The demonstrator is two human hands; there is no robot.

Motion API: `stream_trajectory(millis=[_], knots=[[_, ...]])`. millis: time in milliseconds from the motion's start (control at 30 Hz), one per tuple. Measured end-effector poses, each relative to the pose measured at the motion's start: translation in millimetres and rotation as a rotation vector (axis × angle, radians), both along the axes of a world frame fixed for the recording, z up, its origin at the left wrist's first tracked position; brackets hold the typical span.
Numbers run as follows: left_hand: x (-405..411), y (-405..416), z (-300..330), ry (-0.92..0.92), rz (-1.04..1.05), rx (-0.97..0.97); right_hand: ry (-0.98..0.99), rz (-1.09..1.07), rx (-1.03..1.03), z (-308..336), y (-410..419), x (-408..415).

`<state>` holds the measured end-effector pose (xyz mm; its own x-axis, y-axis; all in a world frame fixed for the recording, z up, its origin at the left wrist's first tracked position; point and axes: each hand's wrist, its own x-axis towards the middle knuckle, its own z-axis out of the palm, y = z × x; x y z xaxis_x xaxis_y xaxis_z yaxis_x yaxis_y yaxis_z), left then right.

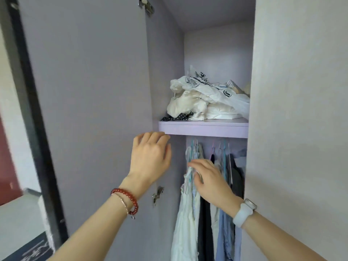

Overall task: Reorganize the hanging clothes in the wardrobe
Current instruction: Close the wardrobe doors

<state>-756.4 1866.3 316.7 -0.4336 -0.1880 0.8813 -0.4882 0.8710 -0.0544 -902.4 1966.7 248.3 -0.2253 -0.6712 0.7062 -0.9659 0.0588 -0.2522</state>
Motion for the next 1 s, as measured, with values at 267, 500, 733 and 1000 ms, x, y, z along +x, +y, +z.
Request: stream_trajectory(millis=[267, 500, 733, 1000], knots=[[128.4, -24.2, -9.1, 0.176, 0.5, -0.139, -0.045, 0.28, -0.083, 9.7, -62.4, 97.6], [142.0, -42.5, -36.8, 0.437, 0.158, 0.359, -0.056, 0.351, -0.061, -1.0, -64.4, 119.6], [120.5, -8.3, -52.2, 0.519, -0.058, 0.228, -0.153, 0.369, -0.152, -16.4, -35.6, 107.2], [46.3, 36.9, -54.6, 0.322, -0.53, 0.025, -0.269, 0.229, -0.456, -20.7, 17.5, 63.7]])
